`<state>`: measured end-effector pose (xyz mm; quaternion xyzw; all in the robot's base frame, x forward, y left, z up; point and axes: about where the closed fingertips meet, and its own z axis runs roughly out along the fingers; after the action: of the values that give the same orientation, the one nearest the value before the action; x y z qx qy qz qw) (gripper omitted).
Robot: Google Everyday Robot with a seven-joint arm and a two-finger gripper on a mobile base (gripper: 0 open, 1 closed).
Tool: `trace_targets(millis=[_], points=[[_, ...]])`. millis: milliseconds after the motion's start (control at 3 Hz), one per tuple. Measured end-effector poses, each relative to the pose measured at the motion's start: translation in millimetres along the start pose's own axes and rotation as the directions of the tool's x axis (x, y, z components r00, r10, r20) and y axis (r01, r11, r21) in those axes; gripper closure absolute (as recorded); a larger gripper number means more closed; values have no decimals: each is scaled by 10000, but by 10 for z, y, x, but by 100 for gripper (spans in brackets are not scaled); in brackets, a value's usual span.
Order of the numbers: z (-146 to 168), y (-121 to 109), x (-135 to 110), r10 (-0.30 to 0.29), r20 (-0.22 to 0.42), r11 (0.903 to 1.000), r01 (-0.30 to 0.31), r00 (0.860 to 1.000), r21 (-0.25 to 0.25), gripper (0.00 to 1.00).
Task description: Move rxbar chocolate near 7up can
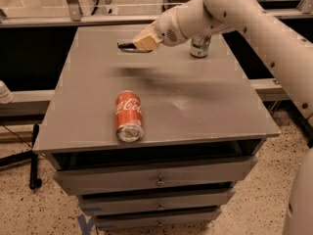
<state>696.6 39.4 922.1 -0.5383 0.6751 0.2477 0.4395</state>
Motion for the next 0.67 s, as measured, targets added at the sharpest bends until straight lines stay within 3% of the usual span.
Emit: trace_targets(millis=[333, 667], points=[[-439, -11, 123, -327, -410, 9978, 350, 9986, 568, 100], [-856, 1, 414, -374, -1198, 9927, 506, 9921, 1098, 100]])
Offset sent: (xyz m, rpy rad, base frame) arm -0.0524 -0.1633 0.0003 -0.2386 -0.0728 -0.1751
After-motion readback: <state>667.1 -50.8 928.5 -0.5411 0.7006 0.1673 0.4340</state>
